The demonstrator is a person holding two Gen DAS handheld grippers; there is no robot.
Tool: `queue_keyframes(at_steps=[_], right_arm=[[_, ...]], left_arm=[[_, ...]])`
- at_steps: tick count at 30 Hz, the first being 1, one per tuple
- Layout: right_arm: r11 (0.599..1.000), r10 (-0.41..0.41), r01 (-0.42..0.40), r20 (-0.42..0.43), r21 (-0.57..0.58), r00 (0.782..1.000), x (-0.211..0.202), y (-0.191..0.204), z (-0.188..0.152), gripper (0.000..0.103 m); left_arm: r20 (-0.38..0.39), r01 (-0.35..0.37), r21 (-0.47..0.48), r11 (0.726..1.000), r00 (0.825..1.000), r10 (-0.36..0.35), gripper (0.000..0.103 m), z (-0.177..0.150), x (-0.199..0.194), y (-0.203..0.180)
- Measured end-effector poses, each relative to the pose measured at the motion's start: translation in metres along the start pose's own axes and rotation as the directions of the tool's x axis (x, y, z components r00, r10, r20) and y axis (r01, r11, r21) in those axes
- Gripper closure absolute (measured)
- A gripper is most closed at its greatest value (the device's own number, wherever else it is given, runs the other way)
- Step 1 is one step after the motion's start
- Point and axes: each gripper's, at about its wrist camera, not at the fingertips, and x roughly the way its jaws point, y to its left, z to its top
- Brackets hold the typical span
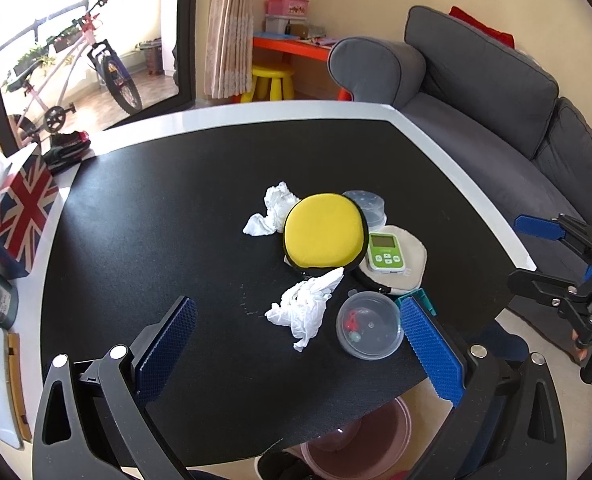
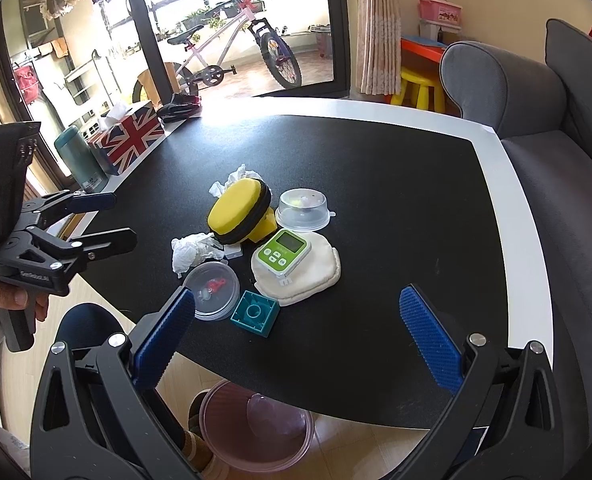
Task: Collect trash
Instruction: 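Grasp the crumpled white tissue with the left gripper while the right tool approaches the teal block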
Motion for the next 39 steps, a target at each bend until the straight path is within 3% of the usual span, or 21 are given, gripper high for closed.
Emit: queue_keyframes(at_steps=[9,17,23,29,32,39], right_arm=[[1.0,-0.001,0.001,-0.011,0.011,1.0,0.003,-0.004,-0.001,0.003],[1.0,0.0,0.0,-0.022,0.02,1.0,0.006,-0.007,-0.004,0.003],[1.0,0.002,-0.001,-0.029,0.025,1.0,0.008,-0.009,-0.005,0.003],[1.0,0.002,-0.001,-0.031,0.024,1.0,0.01,-0.008,-0.004,0.003],[1.0,0.003,-0.002,-0.031,0.024,1.0,0.01,-0.008,-0.005,0.003],[1.0,0.001,0.0,-0.036,0.02,0.999,0.011,-0.007,-0.005,0.003]], left_arm=[[-0.126,0.014,-0.047,0.999,0.992,-0.019,0.006,0.002,0.043,0.013],[-0.169,0.04,-0.095,0.995,0.984,-0.056,0.006,-0.001,0.064,0.018],[-0.193,0.054,-0.112,0.992,0.978,-0.075,0.039,-0.005,0.071,0.019],[-0.195,0.06,-0.105,0.993,0.977,-0.08,0.082,-0.007,0.069,0.018],[-0.181,0.052,-0.097,0.994,0.981,-0.069,0.087,-0.006,0.064,0.016],[-0.134,0.04,-0.086,0.996,0.99,-0.051,0.089,-0.006,0.044,0.019]])
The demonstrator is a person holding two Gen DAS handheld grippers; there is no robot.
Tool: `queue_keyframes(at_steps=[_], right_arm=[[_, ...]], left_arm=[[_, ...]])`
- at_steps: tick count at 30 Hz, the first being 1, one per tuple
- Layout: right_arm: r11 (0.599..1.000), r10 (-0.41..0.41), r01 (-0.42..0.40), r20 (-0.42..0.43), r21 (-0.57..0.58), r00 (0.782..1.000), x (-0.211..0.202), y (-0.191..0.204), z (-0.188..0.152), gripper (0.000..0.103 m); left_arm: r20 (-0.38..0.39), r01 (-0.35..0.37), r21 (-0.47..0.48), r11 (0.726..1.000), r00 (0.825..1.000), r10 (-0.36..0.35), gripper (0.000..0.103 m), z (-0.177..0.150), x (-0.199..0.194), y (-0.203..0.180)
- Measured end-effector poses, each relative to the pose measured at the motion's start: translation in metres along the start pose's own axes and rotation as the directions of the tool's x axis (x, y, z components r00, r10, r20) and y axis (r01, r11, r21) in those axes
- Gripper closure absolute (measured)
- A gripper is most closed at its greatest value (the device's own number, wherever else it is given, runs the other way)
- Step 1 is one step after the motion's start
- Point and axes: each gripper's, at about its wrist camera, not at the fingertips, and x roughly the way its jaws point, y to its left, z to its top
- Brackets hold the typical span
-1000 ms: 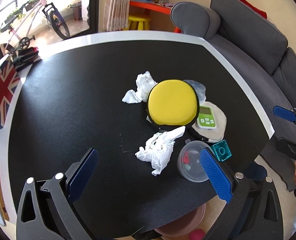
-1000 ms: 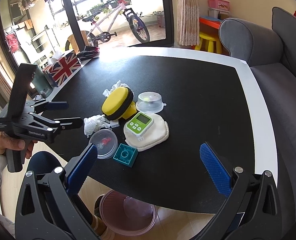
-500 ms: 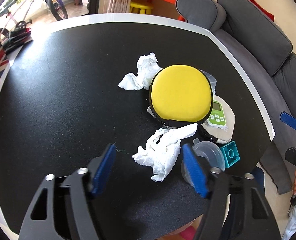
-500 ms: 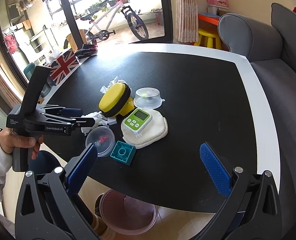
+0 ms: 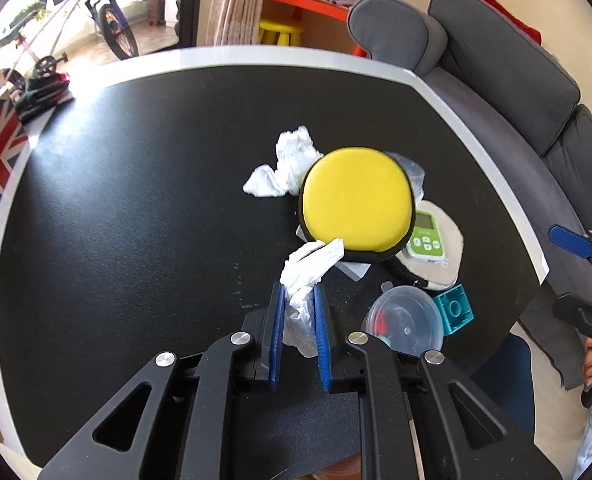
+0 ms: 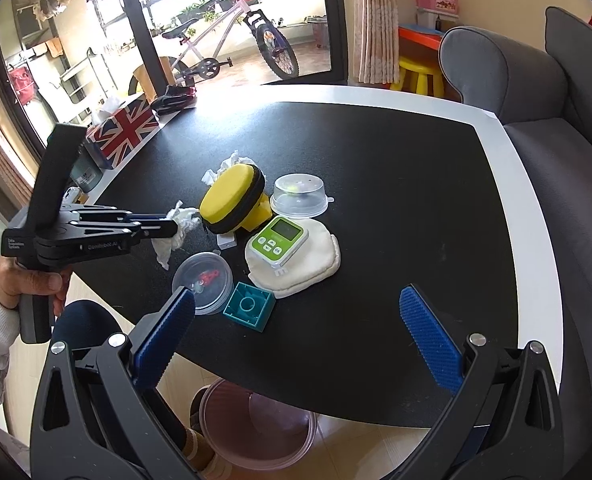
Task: Collect trash
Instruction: 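Grasp the crumpled white tissue with the left gripper while the right tool approaches the teal block, then grasp the teal block with the right gripper while the left gripper lifts the tissue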
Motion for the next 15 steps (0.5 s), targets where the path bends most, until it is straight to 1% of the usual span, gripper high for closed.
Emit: queue_keyframes(at_steps=[9,15], right_arm=[[0.999,-0.007,0.005,-0.037,-0.032,0.999,0.015,0.01,0.0,0.003],[0.998,-0.008,0.002,-0.093,-0.061,0.996,0.036,0.019,-0.005,0.003]], left_arm=[[0.08,-0.011,0.013,1.0,0.997,0.01,0.089,-0.001,-0.039,-0.002],[0.103,-0.015,0.02,1.0,0.995,0.013,0.089,0.001,-0.047,-0.004]])
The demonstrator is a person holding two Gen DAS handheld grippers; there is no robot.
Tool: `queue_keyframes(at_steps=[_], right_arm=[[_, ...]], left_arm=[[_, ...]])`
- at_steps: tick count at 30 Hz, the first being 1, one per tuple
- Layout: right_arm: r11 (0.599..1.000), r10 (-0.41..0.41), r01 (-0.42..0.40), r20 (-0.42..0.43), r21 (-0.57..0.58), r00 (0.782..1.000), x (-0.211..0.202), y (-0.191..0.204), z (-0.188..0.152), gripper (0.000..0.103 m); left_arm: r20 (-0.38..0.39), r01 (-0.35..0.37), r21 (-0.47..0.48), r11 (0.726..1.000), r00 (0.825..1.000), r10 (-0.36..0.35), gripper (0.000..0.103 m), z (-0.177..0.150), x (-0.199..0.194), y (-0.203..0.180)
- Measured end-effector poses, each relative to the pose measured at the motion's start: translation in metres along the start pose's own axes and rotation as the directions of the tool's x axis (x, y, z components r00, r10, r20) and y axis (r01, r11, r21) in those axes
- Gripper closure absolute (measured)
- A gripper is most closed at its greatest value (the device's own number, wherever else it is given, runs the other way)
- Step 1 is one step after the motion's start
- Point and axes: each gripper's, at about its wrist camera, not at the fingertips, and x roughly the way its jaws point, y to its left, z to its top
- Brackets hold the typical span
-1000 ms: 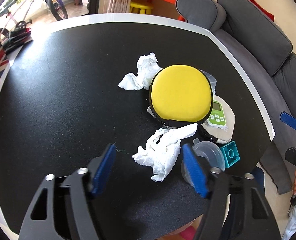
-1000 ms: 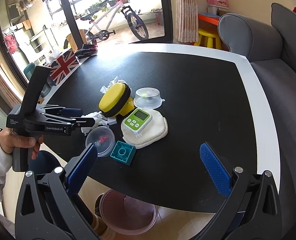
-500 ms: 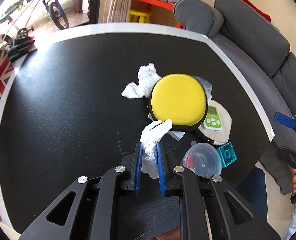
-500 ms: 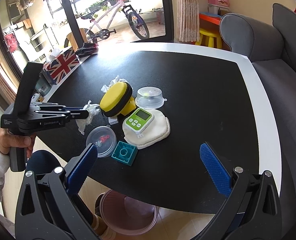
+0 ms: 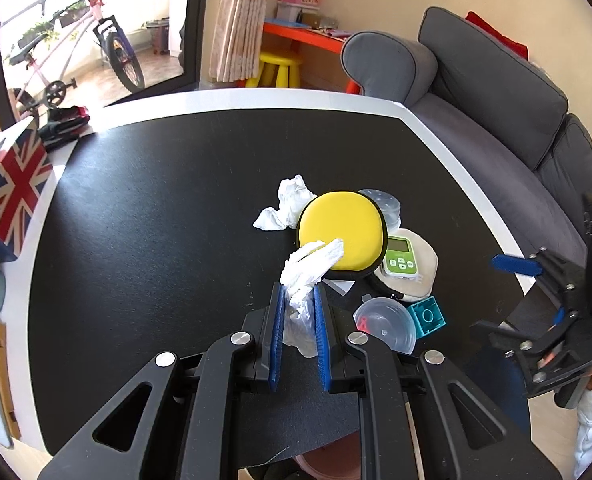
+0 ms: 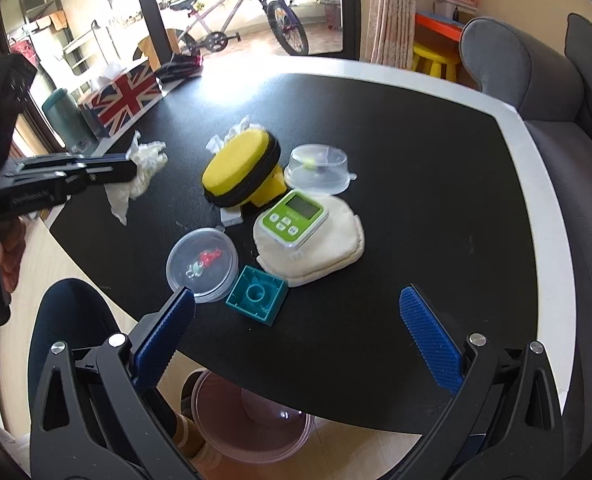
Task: Collect trash
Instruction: 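Grasp the teal block with the right gripper while the left gripper lifts the tissue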
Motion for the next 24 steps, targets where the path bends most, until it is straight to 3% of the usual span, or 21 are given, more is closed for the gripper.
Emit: queue_keyframes(at_steps=[12,15,17,24], right_arm=[[0.999,0.008,-0.013,-0.101,-0.045,0.995,0.041,0.016,-0.006,0.004],[0.999,0.009,-0.015,-0.109,-0.05,0.994,0.047,0.019,-0.007,0.025],[0.999,0.004,-0.01,-0.114,-0.052,0.994,0.051,0.02,-0.006,0.03],[0.998,0.009,-0.014,-0.097,-0.058,0.995,0.048,0.022,-0.005,0.059]], left_arm=[[-0.001,0.001,-0.015,1.0,1.0,-0.001,0.089,-0.005,0.001,0.006],[-0.004,0.001,-0.02,1.0,1.0,-0.001,0.089,-0.007,0.002,0.008],[-0.005,0.002,-0.024,1.0,1.0,-0.002,0.089,-0.008,0.003,0.009],[-0.009,0.008,-0.025,1.0,1.0,-0.009,0.089,-0.012,0.005,0.009]])
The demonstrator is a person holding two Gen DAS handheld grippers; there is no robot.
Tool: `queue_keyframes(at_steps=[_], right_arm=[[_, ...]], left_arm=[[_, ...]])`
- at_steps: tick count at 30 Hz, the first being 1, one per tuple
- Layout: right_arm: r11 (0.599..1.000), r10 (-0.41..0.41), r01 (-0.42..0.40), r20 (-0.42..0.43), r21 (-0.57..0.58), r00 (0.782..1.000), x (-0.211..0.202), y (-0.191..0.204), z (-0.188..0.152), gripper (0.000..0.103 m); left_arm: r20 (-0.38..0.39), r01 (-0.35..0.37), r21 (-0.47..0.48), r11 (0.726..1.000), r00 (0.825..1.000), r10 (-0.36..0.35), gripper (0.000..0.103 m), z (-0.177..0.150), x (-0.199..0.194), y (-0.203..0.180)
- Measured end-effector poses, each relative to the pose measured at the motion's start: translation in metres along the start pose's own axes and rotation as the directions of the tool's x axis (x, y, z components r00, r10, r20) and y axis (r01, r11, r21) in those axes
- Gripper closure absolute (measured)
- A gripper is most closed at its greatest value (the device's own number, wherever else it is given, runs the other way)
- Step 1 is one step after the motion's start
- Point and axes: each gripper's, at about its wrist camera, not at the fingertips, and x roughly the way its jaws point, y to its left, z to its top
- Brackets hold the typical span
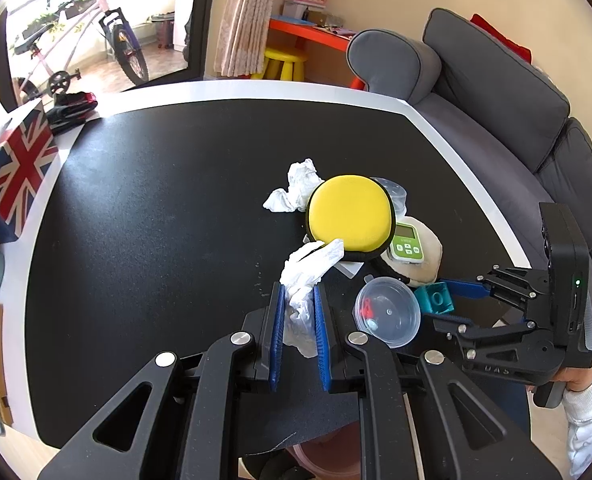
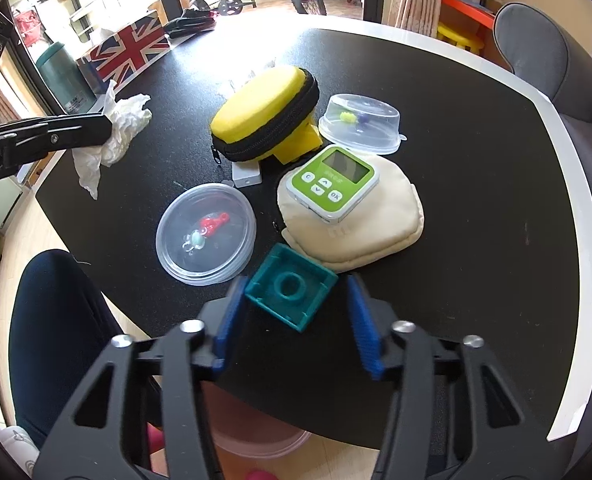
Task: Collect trash
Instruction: 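Grasp the teal block with the right gripper while the left gripper lifts the tissue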
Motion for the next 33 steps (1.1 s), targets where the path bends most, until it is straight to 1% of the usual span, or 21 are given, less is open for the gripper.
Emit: queue_keyframes(at_steps=[9,18,26,33], right_arm=[[1.0,-0.004,0.003,0.033,0.019,0.999,-0.016,-0.005,-0.005,0.06],[0.999,-0.02,0.018,0.096,0.027,0.995,-0.058,-0.004,-0.015,0.059],[1.0,-0.03,0.028,0.149,0.015,0.988,-0.094,0.013,-0.036,0.059],[1.0,-0.016,0.014,0.155,0.013,0.988,-0.105,0.028,-0.065,0.059]], left_arm=[[0.009,0.007,0.02,1.0,1.0,-0.008,0.089,-0.006,-0.006,-0.009],[0.034,0.022,0.056,0.998,0.999,-0.024,0.089,-0.017,-0.029,-0.026],[0.052,0.049,0.09,0.995,0.997,-0.054,0.089,-0.043,-0.052,-0.05],[0.032,0.075,0.108,0.991,0.996,-0.079,0.089,-0.078,-0.057,-0.067]])
